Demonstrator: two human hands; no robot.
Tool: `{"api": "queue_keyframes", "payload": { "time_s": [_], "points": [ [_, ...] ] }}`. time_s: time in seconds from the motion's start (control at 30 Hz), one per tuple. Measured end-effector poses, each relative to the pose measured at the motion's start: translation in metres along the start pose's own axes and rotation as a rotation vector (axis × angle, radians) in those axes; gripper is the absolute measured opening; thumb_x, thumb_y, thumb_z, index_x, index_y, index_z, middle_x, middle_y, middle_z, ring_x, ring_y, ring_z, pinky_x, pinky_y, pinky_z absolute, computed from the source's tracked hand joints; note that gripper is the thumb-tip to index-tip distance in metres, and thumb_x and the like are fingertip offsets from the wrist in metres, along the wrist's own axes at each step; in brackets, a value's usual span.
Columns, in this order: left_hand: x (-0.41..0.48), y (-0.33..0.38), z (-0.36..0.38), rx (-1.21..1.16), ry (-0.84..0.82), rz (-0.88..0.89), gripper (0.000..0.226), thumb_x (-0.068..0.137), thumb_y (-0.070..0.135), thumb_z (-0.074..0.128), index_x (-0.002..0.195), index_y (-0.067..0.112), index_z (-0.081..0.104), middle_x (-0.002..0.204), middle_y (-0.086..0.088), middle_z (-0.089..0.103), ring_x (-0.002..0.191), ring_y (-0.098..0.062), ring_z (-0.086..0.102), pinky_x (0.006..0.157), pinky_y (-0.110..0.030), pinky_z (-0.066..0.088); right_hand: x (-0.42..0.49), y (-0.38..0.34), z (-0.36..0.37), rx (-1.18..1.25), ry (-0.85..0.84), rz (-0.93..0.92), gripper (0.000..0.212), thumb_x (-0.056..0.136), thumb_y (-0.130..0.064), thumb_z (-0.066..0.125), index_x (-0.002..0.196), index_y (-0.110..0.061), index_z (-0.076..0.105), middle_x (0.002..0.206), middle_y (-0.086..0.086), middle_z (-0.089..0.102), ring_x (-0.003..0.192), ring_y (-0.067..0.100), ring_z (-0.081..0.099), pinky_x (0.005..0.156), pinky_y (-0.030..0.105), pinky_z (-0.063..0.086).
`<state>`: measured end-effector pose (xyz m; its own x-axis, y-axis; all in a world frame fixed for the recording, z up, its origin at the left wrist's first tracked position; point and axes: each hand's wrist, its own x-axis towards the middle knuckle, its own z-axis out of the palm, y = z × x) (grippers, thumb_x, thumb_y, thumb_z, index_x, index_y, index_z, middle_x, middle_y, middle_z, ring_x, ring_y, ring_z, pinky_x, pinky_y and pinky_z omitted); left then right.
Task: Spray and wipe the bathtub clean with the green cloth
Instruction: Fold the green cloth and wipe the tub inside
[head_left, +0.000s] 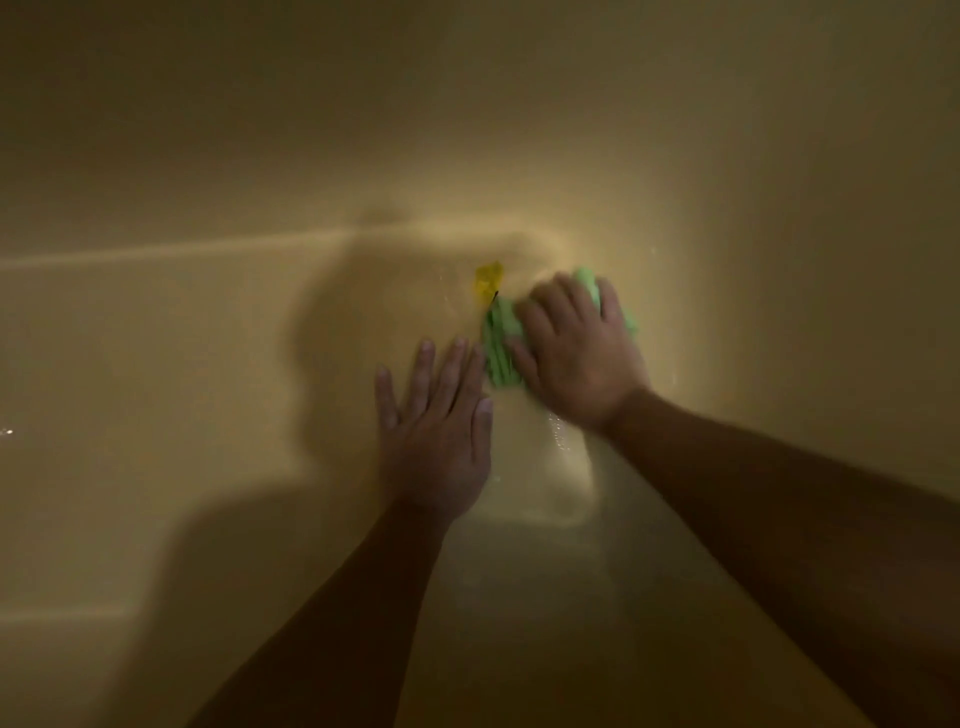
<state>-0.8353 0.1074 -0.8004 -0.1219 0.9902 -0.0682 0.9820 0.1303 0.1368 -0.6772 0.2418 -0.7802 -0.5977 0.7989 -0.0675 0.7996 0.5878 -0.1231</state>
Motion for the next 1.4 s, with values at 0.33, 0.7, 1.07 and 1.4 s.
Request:
{"api": "queue_keyframes", "payload": {
  "time_s": [0.33, 0.7, 1.07, 1.4],
  "points": [
    [0.008, -0.017, 0.000, -0.066, -0.031, -0.018, 0.057, 0.108, 0.035, 0.031, 0.163, 0.023, 0.030, 0.170, 0.007, 0.028, 0.160, -0.020, 0.015, 0.128, -0.056, 0.010, -0.107, -0.059, 0.004, 0.111, -0.095, 0.025, 0.056, 0.105, -0.052, 0.040, 0.158, -0.035, 0.036, 0.165, 0.013, 0.037, 0.154, 0.044, 0.024, 0.122, 0.067, 0.016],
    [0.015, -0.031, 0.000, -0.098, 0.036, 0.002, 0.055, 0.106, 0.033, 0.041, 0.160, 0.026, 0.039, 0.166, 0.005, 0.037, 0.158, -0.024, 0.022, 0.127, -0.056, 0.013, 0.021, 0.007, 0.001, -0.046, -0.021, -0.042, 0.056, 0.105, -0.061, 0.035, 0.154, -0.036, 0.043, 0.158, 0.011, 0.044, 0.151, 0.044, 0.030, 0.123, 0.063, 0.014],
    [-0.007, -0.064, -0.004, -0.099, 0.015, 0.053, 0.056, 0.106, 0.032, 0.037, 0.161, 0.021, 0.037, 0.168, 0.001, 0.033, 0.159, -0.026, 0.021, 0.126, -0.055, 0.018, -0.140, -0.075, 0.008, 0.130, -0.261, -0.394, 0.052, 0.103, -0.059, 0.045, 0.152, -0.042, 0.045, 0.159, 0.008, 0.045, 0.149, 0.044, 0.035, 0.117, 0.070, 0.027],
    [-0.001, -0.072, 0.000, -0.087, 0.072, 0.100, 0.056, 0.105, 0.031, 0.043, 0.159, 0.019, 0.041, 0.165, 0.001, 0.038, 0.157, -0.026, 0.025, 0.126, -0.057, 0.016, 0.062, -0.020, 0.009, 0.049, 0.103, 0.109, 0.058, 0.104, -0.061, 0.038, 0.156, -0.035, 0.039, 0.160, 0.010, 0.040, 0.153, 0.040, 0.024, 0.122, 0.063, 0.016]
  ]
}}
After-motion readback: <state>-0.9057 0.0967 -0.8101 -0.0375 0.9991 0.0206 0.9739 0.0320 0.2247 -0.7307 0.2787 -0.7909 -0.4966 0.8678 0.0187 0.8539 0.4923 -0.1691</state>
